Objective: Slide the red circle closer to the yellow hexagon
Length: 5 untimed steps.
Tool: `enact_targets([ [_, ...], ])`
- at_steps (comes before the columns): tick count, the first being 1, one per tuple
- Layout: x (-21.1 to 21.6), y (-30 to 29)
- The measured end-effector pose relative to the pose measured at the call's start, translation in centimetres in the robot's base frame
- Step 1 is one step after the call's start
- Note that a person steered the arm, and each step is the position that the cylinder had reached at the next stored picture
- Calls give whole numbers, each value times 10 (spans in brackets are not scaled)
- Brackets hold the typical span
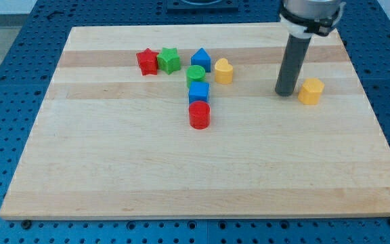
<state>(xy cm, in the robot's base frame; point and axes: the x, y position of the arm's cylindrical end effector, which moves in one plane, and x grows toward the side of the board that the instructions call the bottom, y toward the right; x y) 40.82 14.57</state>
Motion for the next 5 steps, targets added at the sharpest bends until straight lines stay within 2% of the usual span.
enact_targets([
  [2, 67, -1],
  [4, 70, -4],
  [5, 79, -28],
])
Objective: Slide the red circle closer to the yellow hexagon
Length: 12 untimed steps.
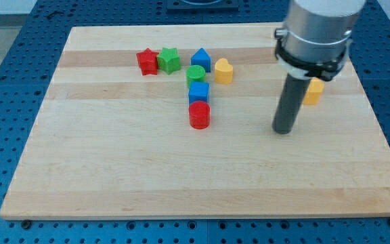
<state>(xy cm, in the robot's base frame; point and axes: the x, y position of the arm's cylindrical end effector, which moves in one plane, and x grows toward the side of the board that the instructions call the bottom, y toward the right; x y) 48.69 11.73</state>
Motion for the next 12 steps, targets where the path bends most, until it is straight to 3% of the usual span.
enact_targets([
  [3, 22, -176],
  [6, -8, -292],
  [7, -36, -301],
  [10, -48, -261],
  [12, -49, -192],
])
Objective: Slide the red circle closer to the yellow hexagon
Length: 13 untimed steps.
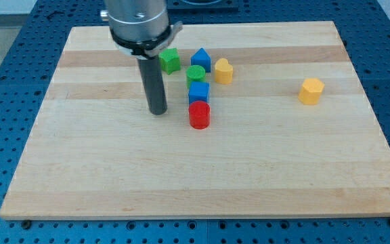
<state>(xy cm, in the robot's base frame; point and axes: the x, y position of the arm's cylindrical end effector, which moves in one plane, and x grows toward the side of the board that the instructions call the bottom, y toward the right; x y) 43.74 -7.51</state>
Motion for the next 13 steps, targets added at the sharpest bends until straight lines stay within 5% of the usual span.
enact_targets([
  [6, 23, 122],
  [9, 10, 105],
  [13, 13, 186],
])
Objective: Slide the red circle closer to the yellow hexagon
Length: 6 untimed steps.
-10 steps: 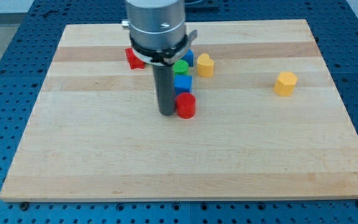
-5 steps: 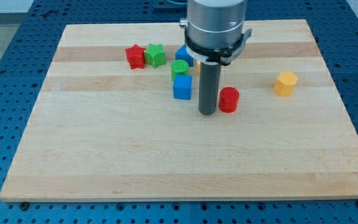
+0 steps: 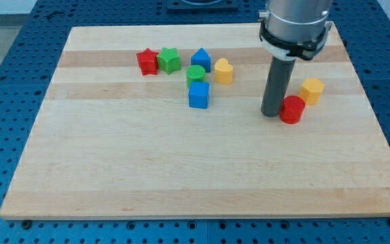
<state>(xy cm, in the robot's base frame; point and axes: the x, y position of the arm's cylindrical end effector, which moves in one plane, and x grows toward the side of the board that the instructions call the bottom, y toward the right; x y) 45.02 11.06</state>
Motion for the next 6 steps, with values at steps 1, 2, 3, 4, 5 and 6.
enact_targets([
  [1, 22, -6],
  [2, 28, 0],
  [3, 24, 14],
  [4, 17, 36],
  [5, 17, 48],
  [6, 27, 37],
])
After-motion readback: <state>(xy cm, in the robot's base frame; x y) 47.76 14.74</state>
